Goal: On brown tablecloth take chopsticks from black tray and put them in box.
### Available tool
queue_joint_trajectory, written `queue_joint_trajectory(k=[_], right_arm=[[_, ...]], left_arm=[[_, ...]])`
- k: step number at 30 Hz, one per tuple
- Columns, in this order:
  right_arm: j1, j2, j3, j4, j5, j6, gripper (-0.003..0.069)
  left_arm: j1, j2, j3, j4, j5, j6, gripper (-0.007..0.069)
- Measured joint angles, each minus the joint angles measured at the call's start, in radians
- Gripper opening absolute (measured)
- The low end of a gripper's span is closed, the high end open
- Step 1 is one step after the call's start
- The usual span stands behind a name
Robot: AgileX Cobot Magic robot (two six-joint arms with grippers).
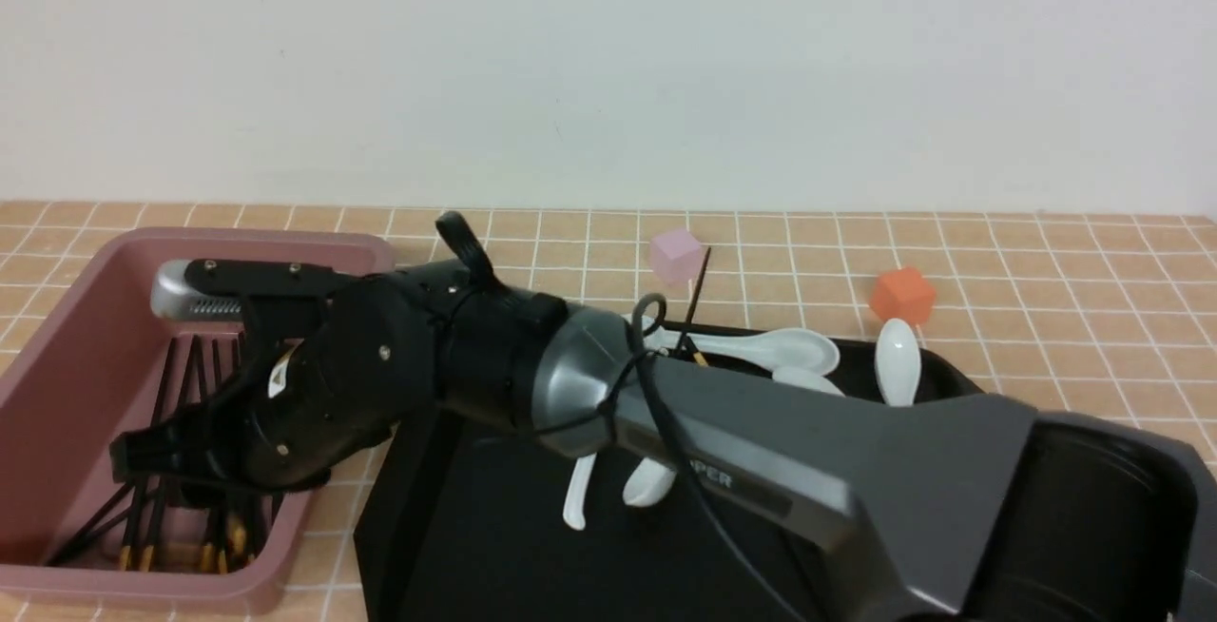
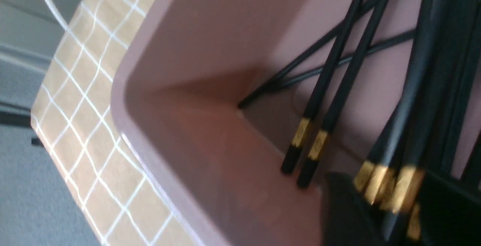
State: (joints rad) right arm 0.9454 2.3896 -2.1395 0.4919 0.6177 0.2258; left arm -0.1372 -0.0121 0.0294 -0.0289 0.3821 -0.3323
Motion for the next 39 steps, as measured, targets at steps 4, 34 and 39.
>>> queue_joint_trajectory(k=[4,34,39], right_arm=[[-0.003,-0.067,0.000,-0.017,0.114,-0.024,0.0372],[-0.036,-1.847,1.293,-0.676,0.033,-0.007,-0.0005],[-0.036,-2.053,1.602,-0.690,-0.163,0.054,-0.0003]], left_arm=[[0.000,0.000,0.000,0.000,0.000,0.000,0.0238],[0.000,0.000,0.000,0.000,0.000,0.000,0.0238],[0.000,0.000,0.000,0.000,0.000,0.000,0.0238]])
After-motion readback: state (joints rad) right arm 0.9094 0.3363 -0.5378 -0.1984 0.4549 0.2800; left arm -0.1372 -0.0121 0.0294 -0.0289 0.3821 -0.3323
